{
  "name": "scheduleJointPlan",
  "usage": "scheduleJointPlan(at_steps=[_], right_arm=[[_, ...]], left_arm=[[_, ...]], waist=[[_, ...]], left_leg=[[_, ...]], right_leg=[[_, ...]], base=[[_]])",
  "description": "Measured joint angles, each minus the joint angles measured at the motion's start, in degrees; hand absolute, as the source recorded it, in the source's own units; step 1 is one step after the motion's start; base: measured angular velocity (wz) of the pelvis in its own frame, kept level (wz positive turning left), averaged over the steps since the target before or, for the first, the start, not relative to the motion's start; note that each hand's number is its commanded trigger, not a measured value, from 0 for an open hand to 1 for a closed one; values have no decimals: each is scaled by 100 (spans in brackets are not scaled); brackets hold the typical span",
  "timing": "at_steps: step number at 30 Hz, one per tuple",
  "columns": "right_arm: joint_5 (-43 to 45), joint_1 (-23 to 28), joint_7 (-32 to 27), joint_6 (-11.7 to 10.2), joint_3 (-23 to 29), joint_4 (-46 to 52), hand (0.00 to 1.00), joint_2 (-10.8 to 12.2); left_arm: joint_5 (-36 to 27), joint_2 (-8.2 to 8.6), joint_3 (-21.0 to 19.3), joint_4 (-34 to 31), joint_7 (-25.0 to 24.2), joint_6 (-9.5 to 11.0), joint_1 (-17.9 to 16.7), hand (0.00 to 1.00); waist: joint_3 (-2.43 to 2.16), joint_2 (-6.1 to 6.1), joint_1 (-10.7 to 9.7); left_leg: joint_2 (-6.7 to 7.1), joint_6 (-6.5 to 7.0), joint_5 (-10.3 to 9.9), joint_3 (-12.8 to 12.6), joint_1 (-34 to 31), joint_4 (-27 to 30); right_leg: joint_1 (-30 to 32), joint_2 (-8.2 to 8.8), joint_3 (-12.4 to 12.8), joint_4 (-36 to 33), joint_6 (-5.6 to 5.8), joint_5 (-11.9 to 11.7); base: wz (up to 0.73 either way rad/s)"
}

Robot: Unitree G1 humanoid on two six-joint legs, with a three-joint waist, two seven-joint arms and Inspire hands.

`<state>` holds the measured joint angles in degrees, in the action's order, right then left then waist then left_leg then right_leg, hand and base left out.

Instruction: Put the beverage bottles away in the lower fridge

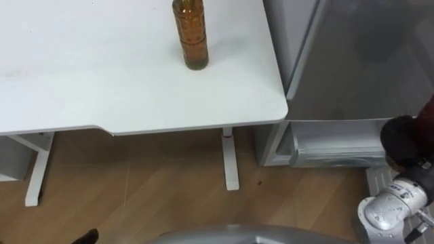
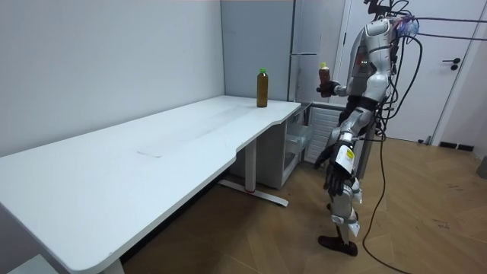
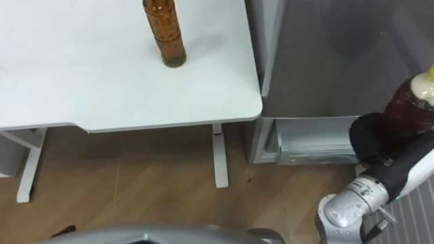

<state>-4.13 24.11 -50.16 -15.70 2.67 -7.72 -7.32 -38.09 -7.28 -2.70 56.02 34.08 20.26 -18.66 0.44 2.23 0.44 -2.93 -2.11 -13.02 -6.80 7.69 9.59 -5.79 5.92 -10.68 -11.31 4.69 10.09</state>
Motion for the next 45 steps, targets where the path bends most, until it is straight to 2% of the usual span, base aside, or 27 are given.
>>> scheduleJointPlan(at_steps=[5, 9, 13, 16, 17, 21, 25, 30, 32, 35, 37, 39, 41, 45], right_arm=[[-737, -24, 46, 3, -192, -152, 100, -12], [-1702, -289, 32, 27, -349, -421, 100, -11], [-2246, -577, 39, 36, -355, -624, 100, -12], [-2703, -737, 230, 92, -364, -667, 100, -20], [-2946, -744, 359, 101, -363, -667, 100, -25], [-3748, -744, 789, 320, -361, -668, 100, -28], [-4270, -745, 1204, 396, -359, -736, 100, -47], [-5062, -994, 1794, 783, -283, -1280, 100, -279], [-5349, -1004, 1937, 874, -239, -1325, 100, -382], [-5776, -1186, 2231, 980, -86, -1663, 100, -516], [-6020, -1216, 2360, 1104, -11, -1682, 100, -585], [-6494, -1240, 2590, 1260, 109, -1767, 100, -622], [-6685, -1363, 2695, 1393, 207, -1956, 100, -633], [-7210, -1764, 3044, 1460, 314, -2547, 100, -749]], left_arm=[[1, 6, 71, -1, -128, -137, 150, 0], [-2, 3, 179, -2, -219, -243, 167, 0], [1, 7, 189, 97, -402, -392, 170, 0], [-54, 6, 187, 419, -681, -578, 204, 0], [-49, 5, 189, 532, -847, -668, 198, 0], [-62, 5, 181, 612, -1493, -946, -43, 0], [-57, -16, 157, 621, -2014, -1156, -232, 0], [11, -31, 57, 862, -2787, -1464, -219, 0], [41, -61, 57, 937, -2966, -1568, -232, 0], [419, -122, 59, 1033, -3210, -1800, -255, 0], [559, -156, 48, 1037, -3334, -1948, -276, 0], [788, -260, 27, 1027, -3481, -2150, -240, 0], [999, -291, -97, 1008, -3564, -2245, -241, 0], [1401, -363, -157, 908, -3609, -2429, -241, 0]], waist=[[2, 1, 49], [6, 6, 106], [10, 3, 173], [25, -8, 183], [54, -17, 202], [75, -70, 223], [70, -85, 248], [66, -94, 261], [65, -100, 269], [61, -119, 267], [65, -158, 279], [45, -308, 226], [45, -390, 259], [37, -451, 243]], left_leg=[[0, 17, -10, -100, 51, -6], [0, 31, -23, -123, 85, -4], [-1, 31, -22, -122, 97, -1], [-1, 31, -22, -118, 112, 4], [-1, 31, -22, -119, 161, -10], [1, 32, -25, -111, 246, -33], [9, 32, -26, -106, 238, -33], [11, 33, -25, -83, 223, -5], [11, 33, -24, -53, 197, 9], [11, 33, -23, -47, 193, 33], [16, 33, -23, -46, 159, 85], [51, 33, -24, 85, 47, 203], [46, 31, -25, 87, 43, 216], [50, 31, -25, 165, -73, 276]], right_leg=[[32, -4, 120, -50, 2, 2], [23, -2, 133, -77, 2, 1], [14, -1, 130, -88, 2, 2], [17, 3, 125, -130, 6, 4], [-27, 2, 125, -122, 7, 5], [-149, 2, 97, -40, 16, 13], [-146, 5, 97, -33, 14, 30], [-157, 6, 86, -36, 13, 31], [-159, 9, 48, -38, 14, 31], [-164, 18, 31, -57, 10, 39], [-144, 35, 17, -104, 0, 79], [-69, 98, -100, -263, -1, 202], [-24, 94, -82, -305, -14, 240], [-20, 106, -160, -334, -16, 235]], base=[[-11], [-4], [0], [0], [0], [0], [0], [1], [8], [2], [8], [29], [9], [9]])
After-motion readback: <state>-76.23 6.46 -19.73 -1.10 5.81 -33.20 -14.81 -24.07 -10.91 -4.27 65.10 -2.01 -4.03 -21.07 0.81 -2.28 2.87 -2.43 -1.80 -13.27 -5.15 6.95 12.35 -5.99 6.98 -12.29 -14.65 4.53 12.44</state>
